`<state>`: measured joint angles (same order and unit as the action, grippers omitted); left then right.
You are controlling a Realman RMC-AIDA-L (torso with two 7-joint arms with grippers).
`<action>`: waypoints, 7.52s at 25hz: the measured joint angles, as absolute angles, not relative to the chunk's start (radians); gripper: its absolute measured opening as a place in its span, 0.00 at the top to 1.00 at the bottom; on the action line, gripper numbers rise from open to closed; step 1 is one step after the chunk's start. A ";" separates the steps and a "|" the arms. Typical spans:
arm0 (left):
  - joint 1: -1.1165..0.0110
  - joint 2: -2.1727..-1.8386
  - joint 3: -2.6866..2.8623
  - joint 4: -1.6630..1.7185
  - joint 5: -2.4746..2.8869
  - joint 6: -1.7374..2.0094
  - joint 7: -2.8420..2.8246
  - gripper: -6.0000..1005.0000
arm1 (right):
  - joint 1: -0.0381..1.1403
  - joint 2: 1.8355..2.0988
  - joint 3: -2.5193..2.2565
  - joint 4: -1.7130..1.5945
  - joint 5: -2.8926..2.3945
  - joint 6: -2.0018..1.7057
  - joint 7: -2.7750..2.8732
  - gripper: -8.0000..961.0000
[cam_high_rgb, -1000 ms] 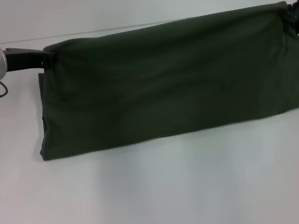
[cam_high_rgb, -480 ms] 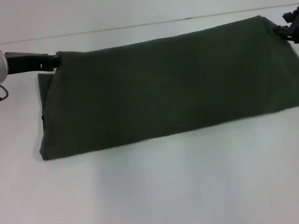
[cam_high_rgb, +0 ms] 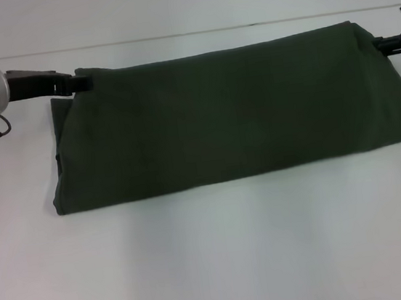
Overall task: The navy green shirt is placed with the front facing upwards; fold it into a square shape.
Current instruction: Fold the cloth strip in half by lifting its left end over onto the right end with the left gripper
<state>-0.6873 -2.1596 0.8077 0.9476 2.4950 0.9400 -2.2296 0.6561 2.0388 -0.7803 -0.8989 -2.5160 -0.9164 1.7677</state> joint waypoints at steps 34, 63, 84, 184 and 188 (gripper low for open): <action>-0.357 -2.162 0.660 1.132 2.288 1.521 -1.825 0.08 | 0.249 2.091 -0.723 -1.098 -2.042 -1.779 1.318 0.04; -0.380 -2.171 0.773 0.985 2.349 1.253 -1.751 0.13 | 0.265 2.091 -0.735 -1.078 -2.051 -1.729 1.299 0.04; -0.406 -2.168 0.827 0.984 2.355 1.262 -1.762 0.87 | 0.268 2.089 -0.732 -1.057 -2.051 -1.707 1.297 0.12; -0.740 -2.145 0.859 1.432 2.201 1.660 -2.188 0.99 | 0.910 2.121 -0.853 0.138 -1.610 -0.998 0.162 0.99; -0.739 -2.145 0.880 1.418 2.201 1.647 -2.187 0.99 | 0.857 2.106 -0.844 0.127 -1.608 -1.072 0.202 0.99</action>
